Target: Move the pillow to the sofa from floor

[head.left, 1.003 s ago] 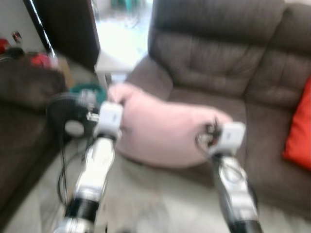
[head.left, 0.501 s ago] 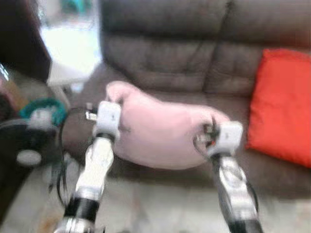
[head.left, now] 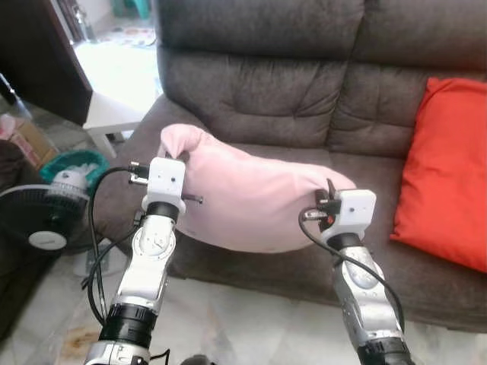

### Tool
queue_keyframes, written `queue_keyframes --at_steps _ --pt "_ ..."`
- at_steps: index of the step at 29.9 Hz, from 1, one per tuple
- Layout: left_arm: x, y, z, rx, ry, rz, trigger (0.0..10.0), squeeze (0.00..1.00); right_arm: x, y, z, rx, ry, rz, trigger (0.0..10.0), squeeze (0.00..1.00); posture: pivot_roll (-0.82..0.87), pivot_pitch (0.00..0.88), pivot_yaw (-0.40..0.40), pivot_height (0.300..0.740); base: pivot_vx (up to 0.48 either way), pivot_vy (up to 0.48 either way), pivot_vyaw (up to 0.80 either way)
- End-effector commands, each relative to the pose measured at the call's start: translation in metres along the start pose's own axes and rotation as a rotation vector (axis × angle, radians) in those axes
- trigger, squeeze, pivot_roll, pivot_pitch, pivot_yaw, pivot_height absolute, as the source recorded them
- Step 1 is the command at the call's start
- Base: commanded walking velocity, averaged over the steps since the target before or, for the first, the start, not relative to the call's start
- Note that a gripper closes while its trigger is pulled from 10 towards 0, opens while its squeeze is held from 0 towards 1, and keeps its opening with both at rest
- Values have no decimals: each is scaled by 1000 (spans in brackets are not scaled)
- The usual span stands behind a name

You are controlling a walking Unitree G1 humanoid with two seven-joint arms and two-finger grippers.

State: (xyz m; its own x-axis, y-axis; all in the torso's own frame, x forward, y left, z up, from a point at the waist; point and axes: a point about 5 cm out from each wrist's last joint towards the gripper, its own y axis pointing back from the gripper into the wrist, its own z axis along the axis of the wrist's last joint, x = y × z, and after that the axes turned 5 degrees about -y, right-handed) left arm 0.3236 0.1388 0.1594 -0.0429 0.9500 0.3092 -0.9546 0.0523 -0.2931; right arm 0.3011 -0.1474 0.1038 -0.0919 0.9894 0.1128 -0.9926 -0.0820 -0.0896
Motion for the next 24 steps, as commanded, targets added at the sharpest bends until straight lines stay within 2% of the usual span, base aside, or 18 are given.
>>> queue_keyframes --at_steps 1,6,8,16,24 --pt "7 4 6 -43 0 23 10000 0 -1 -4 17 -88 2 5 10000 0 89 88 5 740 0 0 0" --pt "16 20 -7 2 -24 23 10000 0 -10 -7 25 -116 19 -5 10000 0 93 86 -4 740 0 0 0" --pt "14 23 -8 8 -21 23 10000 0 -15 -9 28 -121 30 -10 10000 0 93 82 -12 740 0 0 0" --pt "2 12 2 -31 11 6 10000 0 -11 -12 28 -122 33 3 10000 0 87 69 -13 740 0 0 0" --pt "0 12 1 -25 16 -8 10000 0 -8 -10 26 -118 27 7 10000 0 82 57 -7 740 0 0 0"
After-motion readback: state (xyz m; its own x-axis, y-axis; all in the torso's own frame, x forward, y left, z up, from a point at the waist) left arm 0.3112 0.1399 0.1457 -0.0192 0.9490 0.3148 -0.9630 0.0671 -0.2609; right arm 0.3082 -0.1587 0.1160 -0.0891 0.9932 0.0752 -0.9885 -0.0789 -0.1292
